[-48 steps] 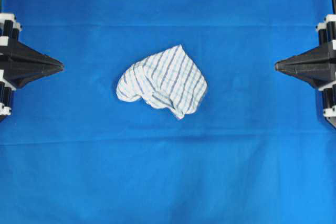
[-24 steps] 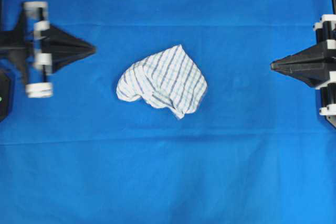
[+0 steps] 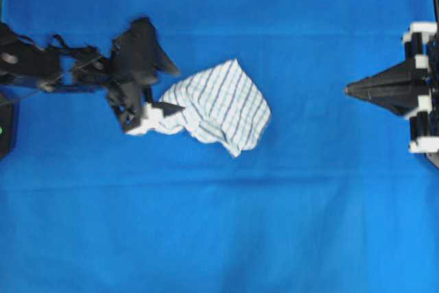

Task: Hand over the towel.
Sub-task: 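Reach the left gripper to the striped towel and grasp its edge, then lift the towel with the left gripper and hold it up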

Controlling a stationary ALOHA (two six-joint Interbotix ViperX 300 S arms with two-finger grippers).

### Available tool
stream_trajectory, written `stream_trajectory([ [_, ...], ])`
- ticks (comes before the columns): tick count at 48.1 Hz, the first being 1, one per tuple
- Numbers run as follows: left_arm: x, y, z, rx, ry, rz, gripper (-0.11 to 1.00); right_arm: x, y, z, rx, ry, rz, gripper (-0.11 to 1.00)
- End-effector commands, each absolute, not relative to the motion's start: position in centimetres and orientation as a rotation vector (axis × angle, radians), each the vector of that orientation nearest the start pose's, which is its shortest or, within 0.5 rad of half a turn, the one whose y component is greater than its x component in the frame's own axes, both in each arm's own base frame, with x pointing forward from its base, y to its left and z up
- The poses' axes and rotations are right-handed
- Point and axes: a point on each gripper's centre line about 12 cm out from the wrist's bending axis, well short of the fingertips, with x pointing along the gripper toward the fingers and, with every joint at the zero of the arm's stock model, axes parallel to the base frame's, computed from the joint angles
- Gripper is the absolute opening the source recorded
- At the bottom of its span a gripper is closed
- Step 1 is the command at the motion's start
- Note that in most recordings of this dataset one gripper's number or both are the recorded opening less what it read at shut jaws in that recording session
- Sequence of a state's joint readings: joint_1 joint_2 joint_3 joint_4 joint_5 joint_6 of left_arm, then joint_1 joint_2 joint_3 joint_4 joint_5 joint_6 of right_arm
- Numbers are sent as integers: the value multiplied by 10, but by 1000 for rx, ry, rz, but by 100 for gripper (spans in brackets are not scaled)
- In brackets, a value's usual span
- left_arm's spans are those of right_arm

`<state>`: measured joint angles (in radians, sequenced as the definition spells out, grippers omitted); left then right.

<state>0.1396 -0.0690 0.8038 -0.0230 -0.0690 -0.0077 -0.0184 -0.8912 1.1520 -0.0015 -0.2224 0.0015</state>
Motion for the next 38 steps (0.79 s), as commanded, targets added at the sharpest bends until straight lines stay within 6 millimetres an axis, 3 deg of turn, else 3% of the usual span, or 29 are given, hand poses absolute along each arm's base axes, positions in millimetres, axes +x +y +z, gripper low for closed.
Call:
stream_trajectory([
  [1,365,52,146,-80,682,149,93,216,-4,284,3,32,-20,0],
  [11,373,53,116,-85,762,147,93,219,-5,279,5,52,-21,0],
  [19,373,52,117,-66,771,138,87,220,-4,277,7,60,-20,0],
  [22,373,51,120,-62,770,135,75,220,-4,278,7,58,-20,0],
  [33,367,50,150,-39,701,128,10,220,-4,279,5,55,-20,0],
  [35,365,50,162,-35,670,129,3,220,-5,280,5,52,-21,0],
  [38,362,50,180,-30,620,129,2,220,-5,281,7,47,-22,0],
])
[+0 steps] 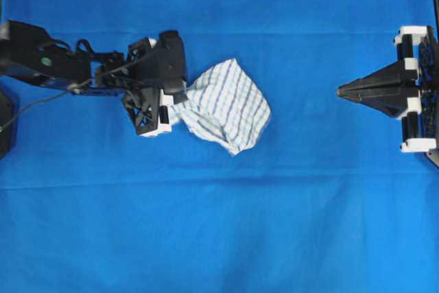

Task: Hand over the towel.
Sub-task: 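Lift the towel with the left gripper and hold it up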

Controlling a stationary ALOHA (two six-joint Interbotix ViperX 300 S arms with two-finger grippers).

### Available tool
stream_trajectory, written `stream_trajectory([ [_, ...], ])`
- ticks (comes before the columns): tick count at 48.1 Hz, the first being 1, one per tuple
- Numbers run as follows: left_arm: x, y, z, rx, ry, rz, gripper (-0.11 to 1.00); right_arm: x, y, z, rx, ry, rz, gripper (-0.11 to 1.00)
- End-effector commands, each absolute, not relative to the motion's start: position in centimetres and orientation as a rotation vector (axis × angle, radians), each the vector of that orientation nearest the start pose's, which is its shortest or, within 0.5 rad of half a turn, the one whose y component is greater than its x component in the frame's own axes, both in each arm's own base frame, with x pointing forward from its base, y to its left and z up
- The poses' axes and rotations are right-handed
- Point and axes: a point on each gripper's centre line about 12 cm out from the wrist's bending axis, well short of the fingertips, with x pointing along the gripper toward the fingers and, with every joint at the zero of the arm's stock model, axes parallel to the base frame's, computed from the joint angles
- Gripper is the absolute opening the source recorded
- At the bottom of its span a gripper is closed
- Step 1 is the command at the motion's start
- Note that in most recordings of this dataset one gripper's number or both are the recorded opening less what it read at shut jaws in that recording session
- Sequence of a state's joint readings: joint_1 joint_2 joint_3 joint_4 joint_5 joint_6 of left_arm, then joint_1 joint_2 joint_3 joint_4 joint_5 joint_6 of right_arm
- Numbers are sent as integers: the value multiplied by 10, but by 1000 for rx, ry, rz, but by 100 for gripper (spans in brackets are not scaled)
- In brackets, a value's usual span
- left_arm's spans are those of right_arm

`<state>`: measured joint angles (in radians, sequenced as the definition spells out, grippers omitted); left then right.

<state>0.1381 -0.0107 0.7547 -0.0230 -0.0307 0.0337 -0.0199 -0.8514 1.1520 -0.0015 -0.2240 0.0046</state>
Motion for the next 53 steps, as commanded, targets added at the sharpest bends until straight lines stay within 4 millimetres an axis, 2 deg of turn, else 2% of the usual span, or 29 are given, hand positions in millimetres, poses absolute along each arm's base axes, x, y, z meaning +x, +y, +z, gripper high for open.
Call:
stream_trajectory([
  [1,361,50,188,-29,598,130,2,220,-5,281,7,47,-22,0],
  [7,348,44,232,-14,467,121,2,220,-4,283,3,35,-20,0],
  [13,326,38,271,-3,317,115,2,220,-4,285,-4,20,-20,0],
  [22,290,33,309,9,70,117,2,220,-5,288,-8,-8,-24,0],
  [29,266,27,323,12,-39,104,2,220,-6,289,-8,-20,-25,0],
  [34,258,23,326,16,-62,93,2,221,-6,289,-8,-23,-25,0],
  [44,261,23,322,12,-50,93,2,227,-6,286,-6,-26,-27,0],
  [53,265,24,320,11,-42,93,2,238,-7,292,-1,-72,-29,0],
])
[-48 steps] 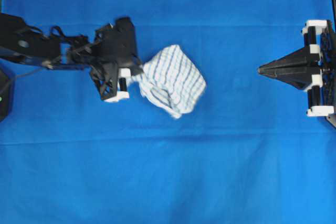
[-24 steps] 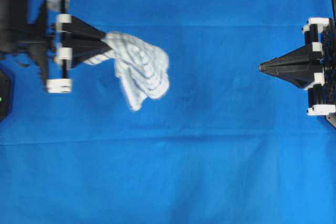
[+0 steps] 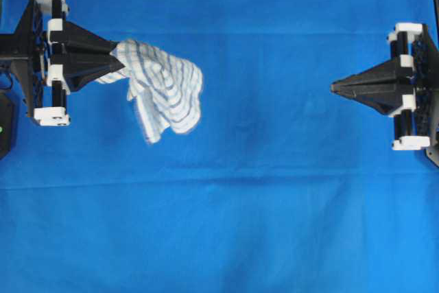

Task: Hand over the towel.
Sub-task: 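Lift the towel with the left gripper and hold it up, then move the right gripper to the held towel and grasp it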

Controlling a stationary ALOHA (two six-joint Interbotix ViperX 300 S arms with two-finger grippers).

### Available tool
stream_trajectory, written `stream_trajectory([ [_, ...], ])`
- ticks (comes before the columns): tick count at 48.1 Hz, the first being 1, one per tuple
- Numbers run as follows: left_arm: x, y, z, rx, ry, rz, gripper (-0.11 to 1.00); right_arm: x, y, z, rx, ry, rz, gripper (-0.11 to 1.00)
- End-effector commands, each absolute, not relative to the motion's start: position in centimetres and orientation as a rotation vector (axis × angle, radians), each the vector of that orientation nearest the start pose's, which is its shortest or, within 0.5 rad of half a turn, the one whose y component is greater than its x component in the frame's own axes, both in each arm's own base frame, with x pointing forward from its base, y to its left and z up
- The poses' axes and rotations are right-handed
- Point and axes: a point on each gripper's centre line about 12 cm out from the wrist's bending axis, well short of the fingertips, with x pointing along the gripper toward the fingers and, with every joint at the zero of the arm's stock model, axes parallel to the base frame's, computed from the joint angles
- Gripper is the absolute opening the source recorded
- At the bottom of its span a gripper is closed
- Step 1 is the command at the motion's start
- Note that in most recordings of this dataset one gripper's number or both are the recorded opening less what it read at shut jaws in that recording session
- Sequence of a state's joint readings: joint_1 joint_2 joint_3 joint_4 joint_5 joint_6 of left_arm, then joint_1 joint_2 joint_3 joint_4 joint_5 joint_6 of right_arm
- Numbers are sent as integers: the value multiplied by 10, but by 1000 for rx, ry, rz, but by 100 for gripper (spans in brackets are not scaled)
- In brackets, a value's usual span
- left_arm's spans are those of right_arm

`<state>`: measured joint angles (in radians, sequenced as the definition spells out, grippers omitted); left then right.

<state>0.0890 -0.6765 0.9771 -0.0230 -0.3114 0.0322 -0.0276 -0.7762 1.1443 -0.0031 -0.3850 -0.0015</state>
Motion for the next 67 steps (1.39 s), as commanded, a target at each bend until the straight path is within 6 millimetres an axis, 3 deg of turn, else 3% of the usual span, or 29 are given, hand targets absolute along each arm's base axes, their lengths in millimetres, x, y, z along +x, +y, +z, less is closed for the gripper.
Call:
stream_trajectory([
  [1,265,24,321,11,-42,93,2,241,-7,292,-1,-77,-28,0],
  [13,269,24,320,3,-40,93,2,285,-8,292,14,-66,-29,3],
  [22,272,24,317,1,-29,93,2,337,-11,292,33,-62,-34,56],
  [27,273,24,316,-1,-28,93,2,367,-12,293,45,-59,-41,72],
  [37,274,24,314,-1,-20,93,2,426,-14,293,53,-6,-44,72],
  [46,274,24,315,-1,-21,93,2,465,-13,286,60,79,-39,72],
  [53,274,24,315,-1,-21,92,2,477,-15,278,75,128,-48,72],
  [62,274,24,317,0,-40,91,2,478,-17,276,72,141,-54,70],
  [67,274,24,318,2,-49,91,2,478,-19,275,67,147,-57,51],
])
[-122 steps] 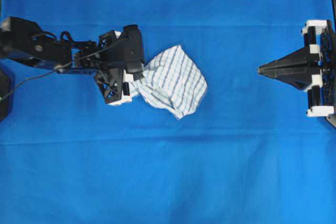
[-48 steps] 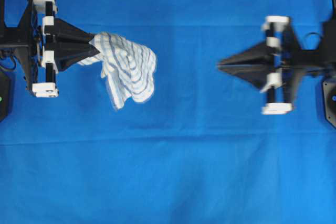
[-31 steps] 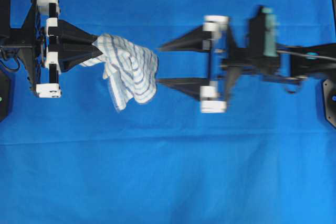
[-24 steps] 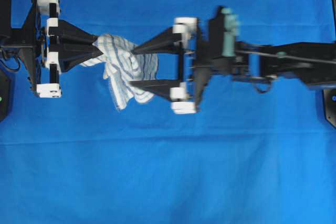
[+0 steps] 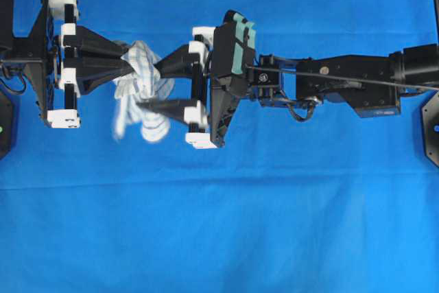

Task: Hand over the towel.
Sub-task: 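Move the right gripper to the held towel and grasp it, then open the left gripper and retract it, right gripper holding towel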

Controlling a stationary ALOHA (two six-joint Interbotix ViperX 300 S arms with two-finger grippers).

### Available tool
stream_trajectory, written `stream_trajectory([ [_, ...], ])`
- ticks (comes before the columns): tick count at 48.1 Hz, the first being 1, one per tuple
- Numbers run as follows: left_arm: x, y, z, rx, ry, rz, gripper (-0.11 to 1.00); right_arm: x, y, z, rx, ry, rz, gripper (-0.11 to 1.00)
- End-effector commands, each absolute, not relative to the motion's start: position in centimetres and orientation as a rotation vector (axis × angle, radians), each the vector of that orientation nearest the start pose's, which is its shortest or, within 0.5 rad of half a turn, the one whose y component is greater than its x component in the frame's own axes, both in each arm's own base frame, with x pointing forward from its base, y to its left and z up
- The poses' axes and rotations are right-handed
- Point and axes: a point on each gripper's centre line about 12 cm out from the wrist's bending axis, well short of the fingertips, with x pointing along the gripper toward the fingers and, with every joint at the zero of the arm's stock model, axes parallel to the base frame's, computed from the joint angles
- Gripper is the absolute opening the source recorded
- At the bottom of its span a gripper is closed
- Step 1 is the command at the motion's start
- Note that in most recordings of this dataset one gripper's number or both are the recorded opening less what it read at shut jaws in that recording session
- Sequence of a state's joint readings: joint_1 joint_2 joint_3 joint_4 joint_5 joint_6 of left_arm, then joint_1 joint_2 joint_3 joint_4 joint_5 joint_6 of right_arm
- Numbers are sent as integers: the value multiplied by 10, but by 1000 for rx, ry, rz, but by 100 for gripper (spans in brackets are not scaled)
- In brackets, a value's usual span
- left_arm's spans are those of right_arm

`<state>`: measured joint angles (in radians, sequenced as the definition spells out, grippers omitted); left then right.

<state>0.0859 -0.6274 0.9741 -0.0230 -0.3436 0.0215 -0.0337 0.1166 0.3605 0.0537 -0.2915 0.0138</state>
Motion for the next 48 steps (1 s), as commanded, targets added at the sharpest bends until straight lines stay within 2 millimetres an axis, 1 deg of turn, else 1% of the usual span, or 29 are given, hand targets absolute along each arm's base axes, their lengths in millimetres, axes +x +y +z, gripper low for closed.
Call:
stream_trajectory([
  [1,274,24,318,2,-49,91,2,478,-19,274,65,152,-57,45],
  [6,274,24,317,2,-46,91,3,477,-20,274,61,164,-57,14],
  [8,274,24,318,2,-47,91,3,478,-20,273,61,169,-57,5],
  [12,274,24,318,2,-49,91,3,477,-20,274,61,167,-57,4],
  [14,274,24,318,2,-49,91,7,477,-20,274,61,166,-57,4],
  [15,274,23,318,0,-51,90,11,477,-20,274,60,168,-56,4],
  [21,271,24,320,-10,-62,92,48,469,-20,277,60,172,-56,4],
  [24,267,23,321,-19,-67,92,66,461,-19,281,62,174,-56,4],
  [25,265,23,322,-20,-68,92,74,456,-19,283,63,174,-56,4],
  [27,261,22,323,-20,-76,90,83,449,-19,284,65,174,-56,4],
  [29,257,22,324,-20,-79,91,90,441,-18,287,66,169,-56,4],
  [31,252,22,326,-20,-88,91,92,432,-18,288,66,166,-56,4],
  [36,240,21,329,-20,-91,90,92,407,-17,291,67,154,-57,4],
  [38,234,20,330,-20,-88,89,92,394,-17,294,66,137,-57,4],
  [48,210,18,331,-21,-73,87,92,341,-15,301,72,75,-58,4],
])
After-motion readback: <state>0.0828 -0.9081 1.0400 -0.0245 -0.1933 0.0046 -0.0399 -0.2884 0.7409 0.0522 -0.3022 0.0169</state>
